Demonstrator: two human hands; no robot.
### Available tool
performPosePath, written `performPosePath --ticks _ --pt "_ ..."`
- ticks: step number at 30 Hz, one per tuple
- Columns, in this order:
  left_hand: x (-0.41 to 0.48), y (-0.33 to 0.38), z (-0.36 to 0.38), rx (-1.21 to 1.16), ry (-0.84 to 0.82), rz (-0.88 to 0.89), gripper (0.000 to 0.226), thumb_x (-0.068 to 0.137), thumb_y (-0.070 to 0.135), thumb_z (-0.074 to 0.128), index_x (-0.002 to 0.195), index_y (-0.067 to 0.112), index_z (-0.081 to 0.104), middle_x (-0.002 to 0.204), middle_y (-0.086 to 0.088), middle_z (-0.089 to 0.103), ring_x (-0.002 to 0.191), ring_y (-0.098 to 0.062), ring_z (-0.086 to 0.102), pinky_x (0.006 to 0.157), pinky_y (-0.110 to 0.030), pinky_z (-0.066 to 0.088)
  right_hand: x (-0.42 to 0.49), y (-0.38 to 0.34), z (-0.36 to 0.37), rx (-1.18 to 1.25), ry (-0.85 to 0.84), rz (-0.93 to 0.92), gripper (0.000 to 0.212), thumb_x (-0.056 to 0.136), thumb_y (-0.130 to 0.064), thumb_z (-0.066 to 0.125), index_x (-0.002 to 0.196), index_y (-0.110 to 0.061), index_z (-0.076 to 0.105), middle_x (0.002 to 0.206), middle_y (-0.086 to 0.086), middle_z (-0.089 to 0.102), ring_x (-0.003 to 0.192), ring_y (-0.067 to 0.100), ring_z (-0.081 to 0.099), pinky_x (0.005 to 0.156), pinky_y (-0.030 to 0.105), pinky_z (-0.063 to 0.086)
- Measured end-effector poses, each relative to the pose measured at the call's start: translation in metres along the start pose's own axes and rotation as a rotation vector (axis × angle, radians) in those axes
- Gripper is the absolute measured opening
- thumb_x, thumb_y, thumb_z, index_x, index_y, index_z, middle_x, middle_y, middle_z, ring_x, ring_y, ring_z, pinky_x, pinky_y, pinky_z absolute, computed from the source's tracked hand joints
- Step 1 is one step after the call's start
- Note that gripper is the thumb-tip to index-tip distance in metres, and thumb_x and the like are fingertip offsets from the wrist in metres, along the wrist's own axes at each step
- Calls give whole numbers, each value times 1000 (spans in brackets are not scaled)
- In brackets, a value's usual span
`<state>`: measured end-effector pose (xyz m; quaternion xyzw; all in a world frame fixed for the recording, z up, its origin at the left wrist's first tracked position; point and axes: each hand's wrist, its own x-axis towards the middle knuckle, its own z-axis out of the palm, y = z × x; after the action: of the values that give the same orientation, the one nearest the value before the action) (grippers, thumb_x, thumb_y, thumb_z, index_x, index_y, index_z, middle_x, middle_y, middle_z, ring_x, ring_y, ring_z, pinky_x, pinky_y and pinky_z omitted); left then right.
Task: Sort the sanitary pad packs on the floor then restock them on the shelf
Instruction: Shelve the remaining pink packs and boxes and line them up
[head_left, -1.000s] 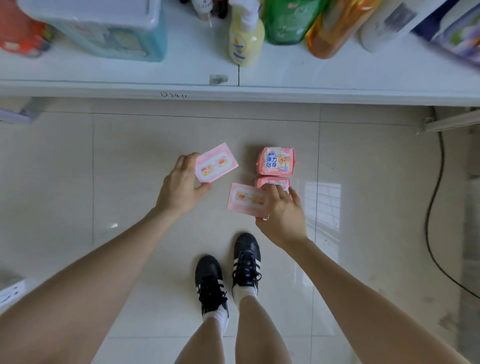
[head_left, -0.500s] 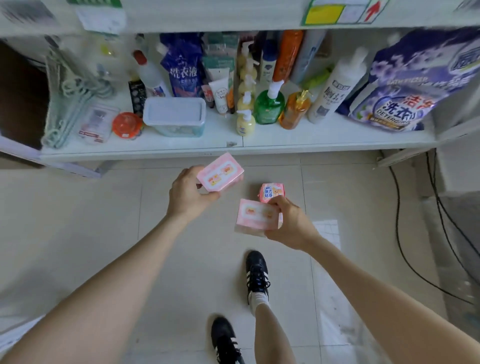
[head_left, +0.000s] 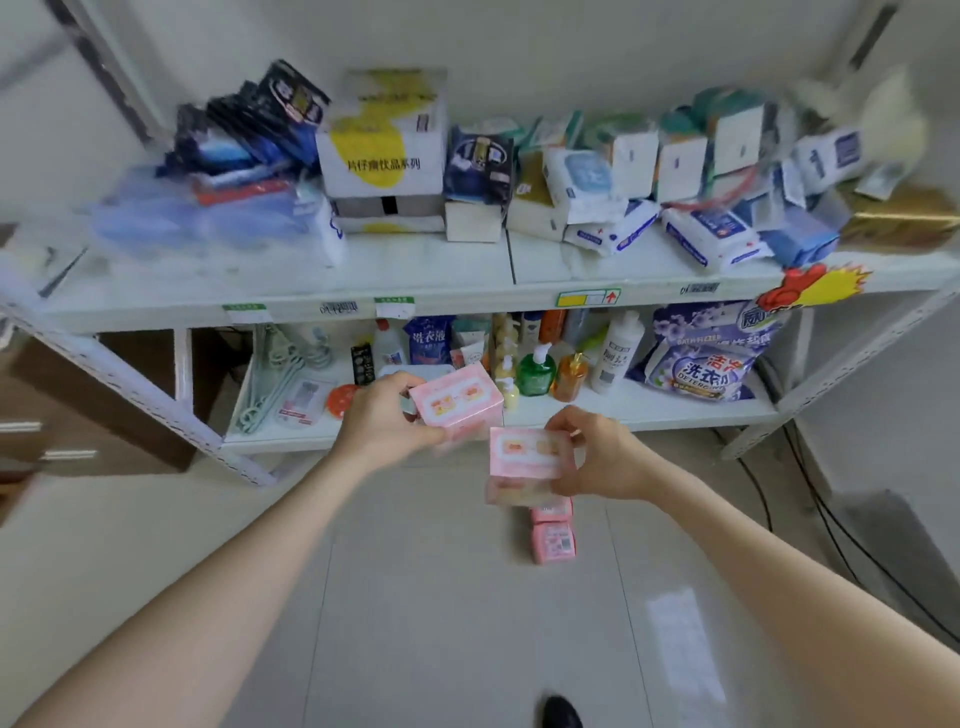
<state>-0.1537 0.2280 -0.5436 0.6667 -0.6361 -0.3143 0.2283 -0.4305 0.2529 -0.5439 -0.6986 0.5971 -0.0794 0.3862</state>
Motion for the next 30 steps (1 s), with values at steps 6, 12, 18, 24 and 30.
performPosePath --ticks 6,12,18,24,30 --pt "-23 58 -77 -32 50 49 52 49 35 87 95 33 62 98 17 70 78 -4 68 67 -31 54 -34 -64 -74 -76 61 -130 49 70 -21 77 115 -19 56 106 -6 62 96 16 60 81 30 53" --pt "-42 112 -152 -3 118 132 56 53 36 89 103 26 66 101 14 67 87 -8 67 80 -33 56 -68 -128 -143 -62 59 -218 57 68 -24 81 118 -24 52 114 -4 59 90 20 66 78 36 58" --pt "-61 163 -219 33 185 243 50 53 41 90 97 33 67 102 13 68 90 -7 65 86 -35 54 -109 -189 -193 -73 129 -324 57 68 -22 84 117 -21 56 113 -4 60 98 19 62 85 34 55" --pt "-89 217 -279 17 253 321 46 55 35 91 96 27 72 95 10 72 85 -9 67 86 -34 55 -141 -234 -230 -64 182 -405 58 65 -20 88 115 -18 59 110 -3 64 99 24 66 85 41 56" --pt "-117 257 -337 56 215 354 50 61 37 89 105 23 69 103 13 67 98 -4 62 78 -23 51 -166 -275 -260 -75 221 -494 51 65 -23 87 108 -27 60 107 -3 65 94 17 67 88 37 56"
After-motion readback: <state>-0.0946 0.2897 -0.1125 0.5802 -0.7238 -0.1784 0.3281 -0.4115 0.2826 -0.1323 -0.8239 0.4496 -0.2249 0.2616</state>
